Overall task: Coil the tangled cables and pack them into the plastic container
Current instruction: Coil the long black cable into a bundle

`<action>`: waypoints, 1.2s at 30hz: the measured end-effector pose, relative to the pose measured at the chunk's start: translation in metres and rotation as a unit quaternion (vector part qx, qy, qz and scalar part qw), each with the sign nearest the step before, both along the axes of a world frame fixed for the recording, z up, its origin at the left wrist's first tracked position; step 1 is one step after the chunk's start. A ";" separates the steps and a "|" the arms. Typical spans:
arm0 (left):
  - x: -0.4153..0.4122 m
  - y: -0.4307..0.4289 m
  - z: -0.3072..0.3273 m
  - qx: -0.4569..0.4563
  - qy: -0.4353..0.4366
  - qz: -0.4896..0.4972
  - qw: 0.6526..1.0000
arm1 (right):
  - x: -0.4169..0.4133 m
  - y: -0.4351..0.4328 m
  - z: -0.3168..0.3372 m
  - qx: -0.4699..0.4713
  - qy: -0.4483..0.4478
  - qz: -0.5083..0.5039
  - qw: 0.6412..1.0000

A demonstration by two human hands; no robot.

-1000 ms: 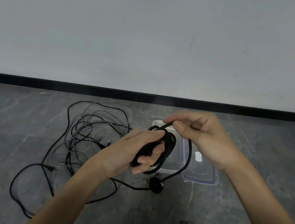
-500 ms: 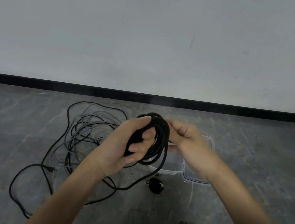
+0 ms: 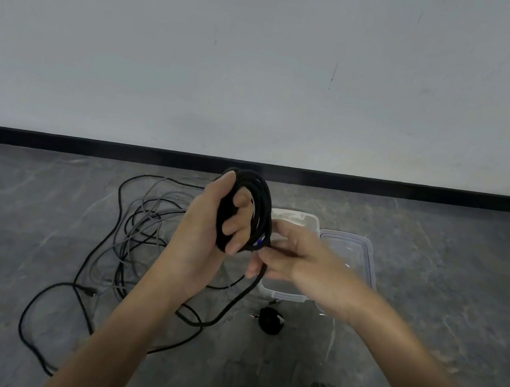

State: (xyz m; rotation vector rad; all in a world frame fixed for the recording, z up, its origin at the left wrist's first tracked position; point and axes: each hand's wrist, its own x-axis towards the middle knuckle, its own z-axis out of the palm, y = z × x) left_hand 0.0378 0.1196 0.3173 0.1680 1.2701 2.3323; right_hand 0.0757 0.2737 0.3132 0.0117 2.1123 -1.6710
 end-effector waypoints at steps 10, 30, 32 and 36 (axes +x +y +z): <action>-0.004 0.000 0.000 -0.024 0.028 0.113 0.993 | 0.001 -0.012 -0.004 0.017 0.003 -0.046 0.999; -0.012 -0.005 -0.011 -0.100 0.112 0.248 0.957 | 0.011 -0.021 -0.009 0.015 0.006 -0.007 1.000; -0.011 -0.004 -0.012 -0.112 0.112 0.253 0.954 | 0.015 -0.020 -0.005 0.045 0.019 0.062 0.997; -0.010 -0.001 -0.017 -0.192 0.144 0.257 0.936 | 0.015 -0.021 0.000 0.151 0.142 0.098 0.973</action>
